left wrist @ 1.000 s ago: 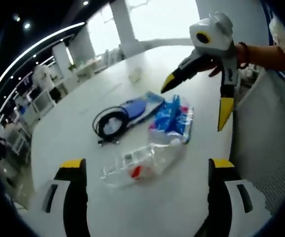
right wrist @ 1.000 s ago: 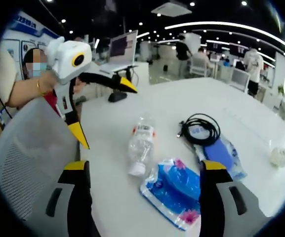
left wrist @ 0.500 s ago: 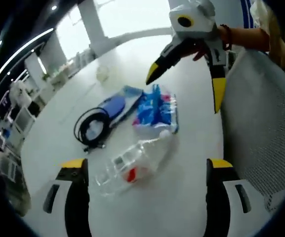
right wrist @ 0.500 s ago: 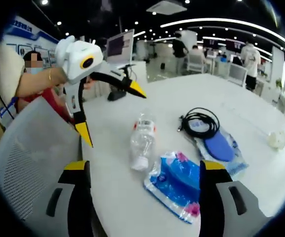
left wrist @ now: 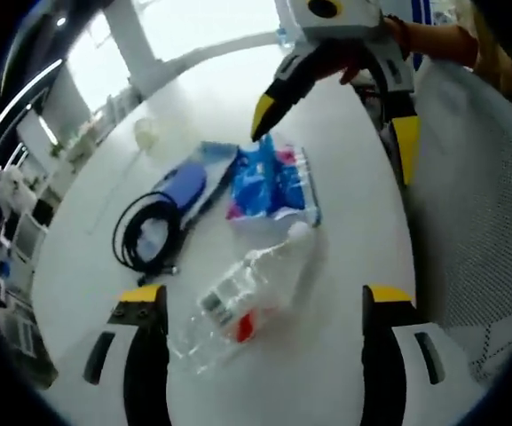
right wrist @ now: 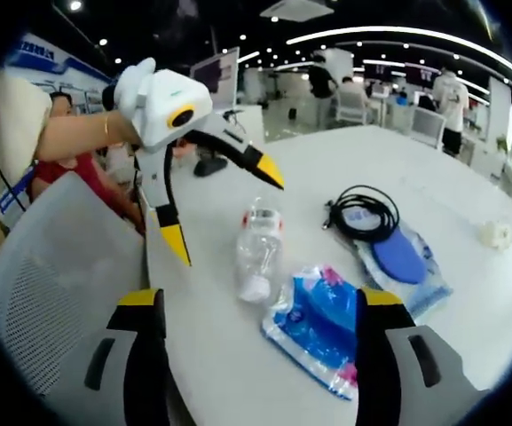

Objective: Arrange the tabletop items into an orderly group along one side of the table until the central work area is clear of visible clutter.

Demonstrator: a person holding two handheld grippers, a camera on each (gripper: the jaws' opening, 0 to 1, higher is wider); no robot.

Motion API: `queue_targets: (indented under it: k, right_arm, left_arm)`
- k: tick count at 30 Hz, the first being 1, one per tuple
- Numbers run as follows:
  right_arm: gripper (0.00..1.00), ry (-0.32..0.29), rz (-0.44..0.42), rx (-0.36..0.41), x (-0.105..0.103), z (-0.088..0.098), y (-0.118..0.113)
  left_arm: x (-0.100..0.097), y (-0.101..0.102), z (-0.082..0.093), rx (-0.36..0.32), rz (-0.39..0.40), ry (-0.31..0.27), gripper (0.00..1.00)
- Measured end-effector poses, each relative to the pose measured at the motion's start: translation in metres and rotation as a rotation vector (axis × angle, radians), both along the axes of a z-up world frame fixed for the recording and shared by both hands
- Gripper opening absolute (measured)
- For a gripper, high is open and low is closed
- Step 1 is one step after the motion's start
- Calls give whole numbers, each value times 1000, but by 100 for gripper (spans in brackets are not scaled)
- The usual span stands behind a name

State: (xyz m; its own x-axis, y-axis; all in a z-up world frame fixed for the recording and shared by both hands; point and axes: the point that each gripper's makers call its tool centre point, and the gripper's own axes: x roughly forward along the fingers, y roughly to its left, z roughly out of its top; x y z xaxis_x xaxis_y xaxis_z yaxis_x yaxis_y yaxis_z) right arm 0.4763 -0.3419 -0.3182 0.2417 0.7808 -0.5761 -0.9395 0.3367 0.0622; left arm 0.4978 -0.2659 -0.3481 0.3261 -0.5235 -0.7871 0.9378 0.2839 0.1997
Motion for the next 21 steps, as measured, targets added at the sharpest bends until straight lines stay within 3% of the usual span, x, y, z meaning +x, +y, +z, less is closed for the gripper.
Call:
queue_targets:
  k: [8, 12, 14, 21]
  right_arm:
    - [85, 3, -6, -18, 0, -4, -3]
    - [83, 5, -13, -18, 2, -5, -4]
    - [81, 6, -12, -15, 2, -5, -4]
    - [81, 9, -6, -26, 1, -7, -4]
  left_arm:
    - [6, -4, -13, 47, -65, 34, 80]
    - [3, -7, -21, 79, -94, 94, 79]
    - [2, -9, -23, 110, -144, 86, 77]
    - [0, -14, -35, 151, -199, 122, 69]
